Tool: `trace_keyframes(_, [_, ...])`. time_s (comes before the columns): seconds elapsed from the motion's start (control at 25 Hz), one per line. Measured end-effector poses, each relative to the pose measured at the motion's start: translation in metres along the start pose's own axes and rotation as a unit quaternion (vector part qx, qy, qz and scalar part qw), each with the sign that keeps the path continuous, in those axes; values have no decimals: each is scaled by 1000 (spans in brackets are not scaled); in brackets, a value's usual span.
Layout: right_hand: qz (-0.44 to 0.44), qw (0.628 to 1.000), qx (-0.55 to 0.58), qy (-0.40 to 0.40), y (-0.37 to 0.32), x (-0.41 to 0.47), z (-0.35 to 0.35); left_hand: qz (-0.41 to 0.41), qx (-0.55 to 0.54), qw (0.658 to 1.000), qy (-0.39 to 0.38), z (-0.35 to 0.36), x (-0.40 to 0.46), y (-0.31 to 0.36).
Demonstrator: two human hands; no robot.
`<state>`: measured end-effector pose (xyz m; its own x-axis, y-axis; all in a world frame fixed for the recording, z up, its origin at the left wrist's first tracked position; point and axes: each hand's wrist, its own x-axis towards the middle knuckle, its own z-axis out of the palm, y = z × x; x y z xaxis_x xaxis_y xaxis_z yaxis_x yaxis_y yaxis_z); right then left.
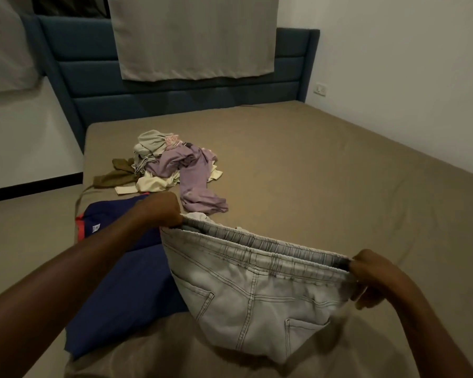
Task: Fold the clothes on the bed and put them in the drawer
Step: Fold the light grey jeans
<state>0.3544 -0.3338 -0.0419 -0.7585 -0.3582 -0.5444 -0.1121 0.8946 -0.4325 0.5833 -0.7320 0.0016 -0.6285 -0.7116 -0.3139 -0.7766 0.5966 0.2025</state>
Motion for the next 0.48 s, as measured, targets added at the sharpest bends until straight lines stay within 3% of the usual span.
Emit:
trace_keyframes(0.08, [36, 997, -29, -58, -8, 14, 5, -39, 51, 996, -64, 1, 9, 3])
trace_keyframes(0.16, [85, 988, 80, -103, -20, 40, 10, -65, 61, 987, -132, -1, 20, 10])
trace_keyframes(0.24, [112, 960, 244, -79, -40, 76, 5, -70, -68, 985, -141, -10, 49, 18])
trace_keyframes(0.36, [27, 897, 441, 2, -101, 121, -49, -54, -346, 932, -91, -50, 109, 36])
trace_keyframes(0.48, [-136, 808, 563, 107, -186, 140, -173, 29, -520, 851, 65, -150, 148, 86])
